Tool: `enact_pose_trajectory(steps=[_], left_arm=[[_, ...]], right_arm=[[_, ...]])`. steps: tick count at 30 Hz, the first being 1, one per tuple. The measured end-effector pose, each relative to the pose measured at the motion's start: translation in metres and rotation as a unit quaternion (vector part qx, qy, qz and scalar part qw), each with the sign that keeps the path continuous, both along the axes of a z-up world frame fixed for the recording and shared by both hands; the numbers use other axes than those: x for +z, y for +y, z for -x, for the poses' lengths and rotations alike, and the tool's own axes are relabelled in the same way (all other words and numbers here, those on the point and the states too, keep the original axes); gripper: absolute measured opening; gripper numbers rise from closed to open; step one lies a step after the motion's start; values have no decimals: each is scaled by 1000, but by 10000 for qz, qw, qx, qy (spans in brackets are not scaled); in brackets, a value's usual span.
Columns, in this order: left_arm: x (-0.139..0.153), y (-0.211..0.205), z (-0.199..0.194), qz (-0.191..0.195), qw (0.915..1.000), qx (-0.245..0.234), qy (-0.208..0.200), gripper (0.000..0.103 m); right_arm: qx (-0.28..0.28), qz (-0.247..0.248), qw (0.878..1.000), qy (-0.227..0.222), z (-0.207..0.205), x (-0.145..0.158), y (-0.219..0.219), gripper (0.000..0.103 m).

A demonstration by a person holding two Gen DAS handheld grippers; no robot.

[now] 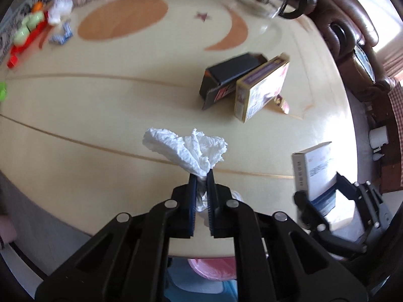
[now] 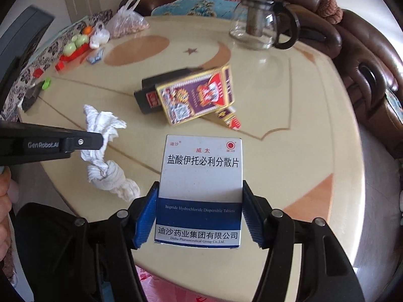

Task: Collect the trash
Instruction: 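Grasp the white tissue with the left tool while the right tool grasps the white medicine box, then carry the tissue and white medicine box down over the pink bin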

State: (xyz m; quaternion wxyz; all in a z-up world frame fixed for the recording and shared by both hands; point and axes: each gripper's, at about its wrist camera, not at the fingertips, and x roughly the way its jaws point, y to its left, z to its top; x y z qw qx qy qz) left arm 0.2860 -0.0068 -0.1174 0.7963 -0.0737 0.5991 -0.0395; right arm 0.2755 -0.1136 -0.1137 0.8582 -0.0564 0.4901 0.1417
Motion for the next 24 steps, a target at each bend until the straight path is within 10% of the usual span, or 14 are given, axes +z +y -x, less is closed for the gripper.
enact_pose_trajectory(steps=[24], left_arm=[[75,-9,103,36,9902,-975,-998,6]], right_arm=[[-264,93,9965,-784,124,81,-18,60]])
